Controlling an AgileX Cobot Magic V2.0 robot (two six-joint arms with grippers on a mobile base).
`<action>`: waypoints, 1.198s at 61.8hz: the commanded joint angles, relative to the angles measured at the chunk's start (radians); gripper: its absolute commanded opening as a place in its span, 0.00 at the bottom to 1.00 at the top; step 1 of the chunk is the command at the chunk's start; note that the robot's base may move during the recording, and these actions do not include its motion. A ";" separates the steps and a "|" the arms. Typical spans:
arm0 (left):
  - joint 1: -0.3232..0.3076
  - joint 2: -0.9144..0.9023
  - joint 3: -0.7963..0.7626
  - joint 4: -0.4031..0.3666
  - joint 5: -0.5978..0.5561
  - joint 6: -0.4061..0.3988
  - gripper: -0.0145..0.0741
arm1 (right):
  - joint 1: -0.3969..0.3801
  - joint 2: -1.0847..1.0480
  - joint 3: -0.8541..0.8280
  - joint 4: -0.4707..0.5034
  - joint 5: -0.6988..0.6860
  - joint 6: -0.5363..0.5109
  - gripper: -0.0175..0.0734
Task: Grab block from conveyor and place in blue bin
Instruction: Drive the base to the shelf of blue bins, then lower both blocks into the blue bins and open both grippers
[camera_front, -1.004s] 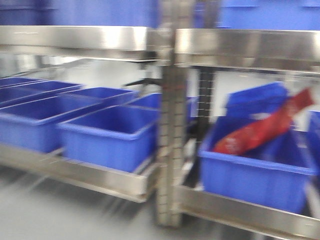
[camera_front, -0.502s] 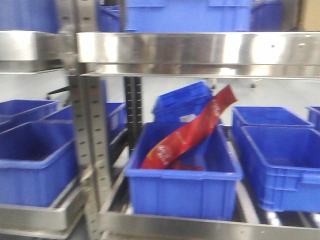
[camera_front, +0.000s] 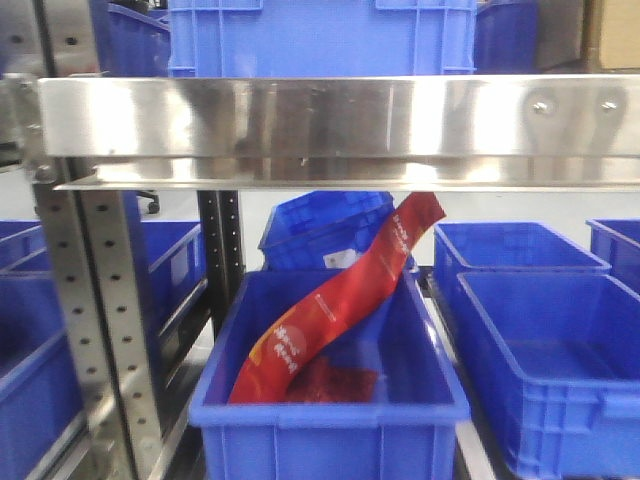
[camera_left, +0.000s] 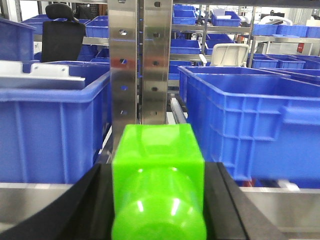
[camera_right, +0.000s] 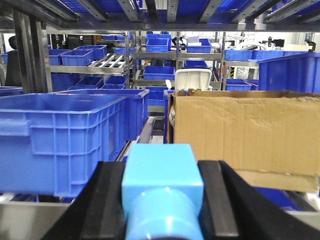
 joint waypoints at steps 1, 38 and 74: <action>-0.005 -0.003 -0.001 -0.001 -0.019 -0.006 0.04 | 0.002 -0.005 -0.008 -0.002 -0.014 -0.009 0.01; -0.005 -0.003 -0.001 -0.001 -0.019 -0.006 0.04 | 0.002 -0.005 -0.008 -0.002 -0.014 -0.009 0.01; -0.005 -0.003 -0.001 -0.001 -0.019 -0.006 0.04 | 0.002 -0.005 -0.008 -0.002 -0.014 -0.009 0.01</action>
